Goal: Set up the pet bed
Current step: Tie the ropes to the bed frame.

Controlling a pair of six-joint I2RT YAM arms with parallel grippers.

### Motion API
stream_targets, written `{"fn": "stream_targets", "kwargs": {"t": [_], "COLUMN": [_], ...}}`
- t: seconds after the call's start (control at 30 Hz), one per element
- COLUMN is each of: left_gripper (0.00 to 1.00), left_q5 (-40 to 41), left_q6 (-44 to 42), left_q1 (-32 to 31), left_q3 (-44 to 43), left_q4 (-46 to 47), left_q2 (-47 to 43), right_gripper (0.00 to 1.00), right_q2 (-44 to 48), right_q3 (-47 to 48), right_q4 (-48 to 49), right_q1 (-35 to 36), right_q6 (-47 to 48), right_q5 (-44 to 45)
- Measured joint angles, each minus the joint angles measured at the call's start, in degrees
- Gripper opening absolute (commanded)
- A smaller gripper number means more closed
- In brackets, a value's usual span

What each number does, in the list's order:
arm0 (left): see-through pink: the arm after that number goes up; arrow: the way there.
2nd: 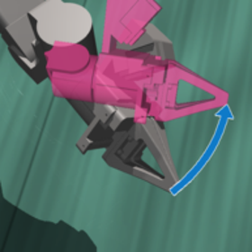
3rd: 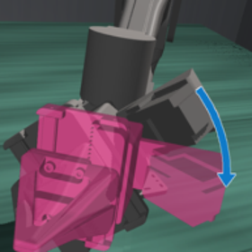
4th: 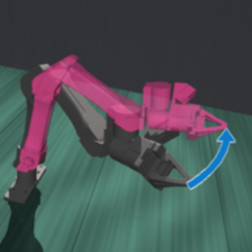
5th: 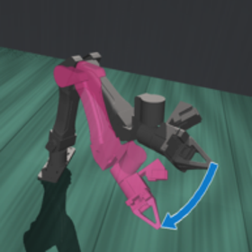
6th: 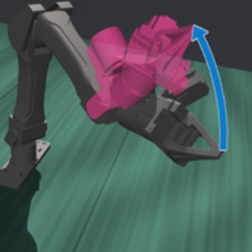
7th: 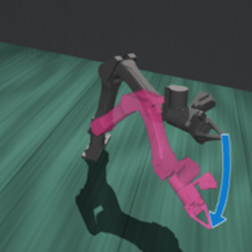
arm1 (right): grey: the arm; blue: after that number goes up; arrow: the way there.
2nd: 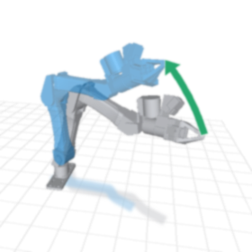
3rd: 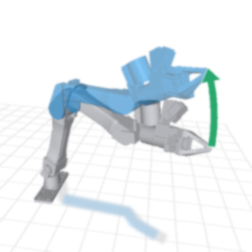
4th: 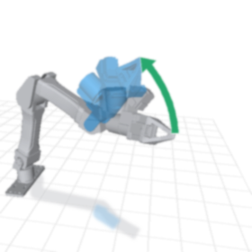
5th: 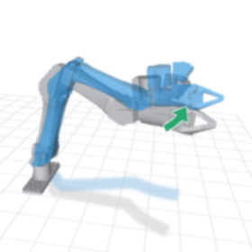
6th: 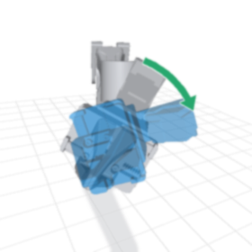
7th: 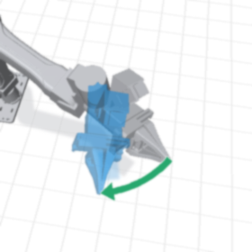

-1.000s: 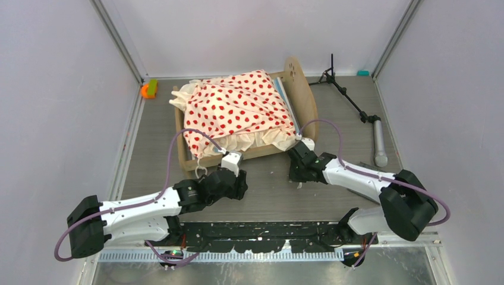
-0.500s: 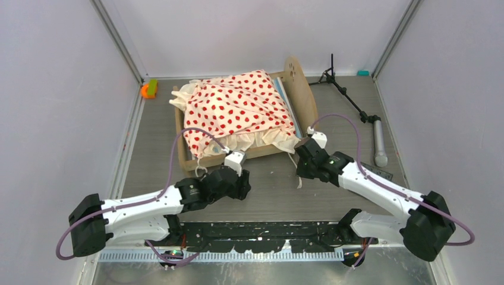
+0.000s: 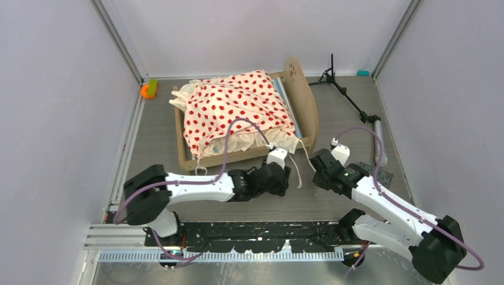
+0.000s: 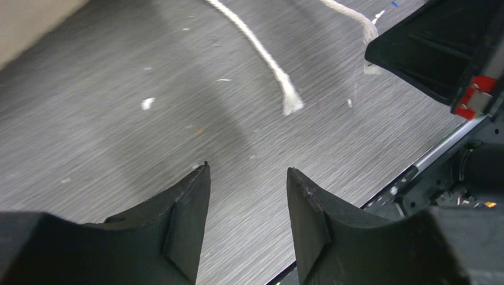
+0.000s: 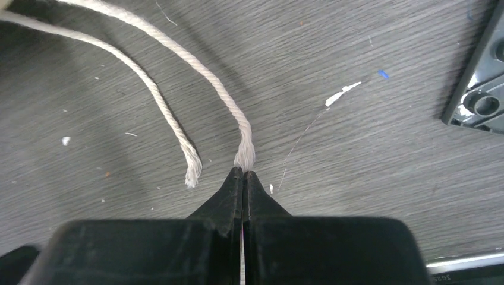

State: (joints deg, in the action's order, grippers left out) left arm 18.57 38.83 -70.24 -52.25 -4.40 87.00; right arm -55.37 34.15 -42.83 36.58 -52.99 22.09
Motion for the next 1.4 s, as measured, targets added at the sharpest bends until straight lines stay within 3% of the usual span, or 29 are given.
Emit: {"fn": "stream_targets", "kwargs": {"t": [0.33, 0.8, 1.03, 1.27, 1.4], "left_gripper": [0.51, 0.49, 0.36, 0.00, 0.00], "left_q5": [7.8, 16.7, 15.6, 14.3, 13.9], "left_q6": [4.0, 5.8, 6.1, 7.2, 7.5], "left_q1": [-8.6, -7.5, -5.3, -4.7, -4.7], "left_q3": [-16.3, -24.9, -25.4, -25.4, -24.6], "left_q4": [1.1, -4.5, -4.4, -3.2, -2.4], "left_q2": [20.6, 29.7, 31.8, 32.2, 31.8], "right_gripper": [0.00, 0.00, 0.00, 0.00, 0.00], "right_q2": [12.8, 15.4, 16.0, 16.0, 16.0], "right_q3": [-0.7, -1.4, -1.4, -1.4, -1.7], "right_q4": [-3.4, -5.7, -5.7, -5.7, -5.2], "right_q1": [-0.4, -0.8, -0.8, -0.8, -0.8], "right_q6": [-4.1, -4.6, -4.5, -4.4, -4.4], "right_q5": [1.1, 1.4, 1.4, 1.4, 0.9]}}
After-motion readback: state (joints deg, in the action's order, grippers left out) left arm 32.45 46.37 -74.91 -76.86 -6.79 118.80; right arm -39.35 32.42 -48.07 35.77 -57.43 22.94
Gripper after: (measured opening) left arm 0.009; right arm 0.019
